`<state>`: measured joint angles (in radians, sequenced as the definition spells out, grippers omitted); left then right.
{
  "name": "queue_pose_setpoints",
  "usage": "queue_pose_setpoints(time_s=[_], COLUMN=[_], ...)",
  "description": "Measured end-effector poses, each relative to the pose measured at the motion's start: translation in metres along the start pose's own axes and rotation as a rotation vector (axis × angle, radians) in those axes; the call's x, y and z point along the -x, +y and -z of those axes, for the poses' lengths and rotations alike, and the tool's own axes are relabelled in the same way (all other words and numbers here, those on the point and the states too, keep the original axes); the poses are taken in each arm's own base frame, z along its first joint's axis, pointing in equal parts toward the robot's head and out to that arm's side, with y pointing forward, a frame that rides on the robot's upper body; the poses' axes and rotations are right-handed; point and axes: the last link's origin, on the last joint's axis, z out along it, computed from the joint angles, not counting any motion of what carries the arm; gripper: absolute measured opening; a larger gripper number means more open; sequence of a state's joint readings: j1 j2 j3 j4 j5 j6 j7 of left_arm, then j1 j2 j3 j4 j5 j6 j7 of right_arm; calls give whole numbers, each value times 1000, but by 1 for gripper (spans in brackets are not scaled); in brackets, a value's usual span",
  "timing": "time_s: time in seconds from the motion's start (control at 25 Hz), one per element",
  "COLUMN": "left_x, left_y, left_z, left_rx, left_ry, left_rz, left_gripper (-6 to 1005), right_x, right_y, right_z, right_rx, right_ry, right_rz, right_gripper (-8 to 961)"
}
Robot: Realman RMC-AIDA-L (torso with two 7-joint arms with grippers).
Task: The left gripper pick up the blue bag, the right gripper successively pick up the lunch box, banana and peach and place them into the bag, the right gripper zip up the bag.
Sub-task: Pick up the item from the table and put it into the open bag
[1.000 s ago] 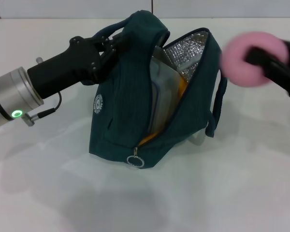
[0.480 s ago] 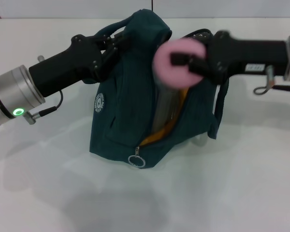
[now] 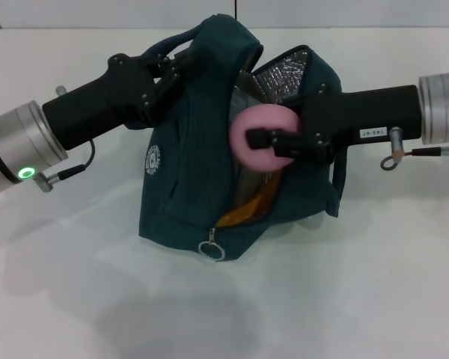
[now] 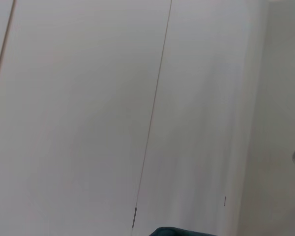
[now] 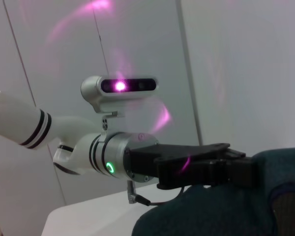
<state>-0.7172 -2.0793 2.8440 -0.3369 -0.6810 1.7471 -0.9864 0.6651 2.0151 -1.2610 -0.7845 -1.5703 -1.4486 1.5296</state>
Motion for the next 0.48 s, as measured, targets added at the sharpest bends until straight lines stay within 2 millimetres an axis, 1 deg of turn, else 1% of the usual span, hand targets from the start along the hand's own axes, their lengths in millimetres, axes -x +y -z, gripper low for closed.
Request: queue_pose_setpoints(time_s=[0.24,0.44,0.48], left_x=[0,0,0], left_y=[0,0,0], left_z=[0,1,1], left_rx=[-1,-2,-2], left_ry=[-1,-1,-1], left_rz=[-1,-1,0], left_gripper=[38,38,38], right_x=[5,8,7], right_y=[3,5,5], right_z=[-4,0,1], right_rx=[9,-1,-4], right_ry=[1,-35,-43], right_rz=[32,47,51], right_gripper=[279,479,483])
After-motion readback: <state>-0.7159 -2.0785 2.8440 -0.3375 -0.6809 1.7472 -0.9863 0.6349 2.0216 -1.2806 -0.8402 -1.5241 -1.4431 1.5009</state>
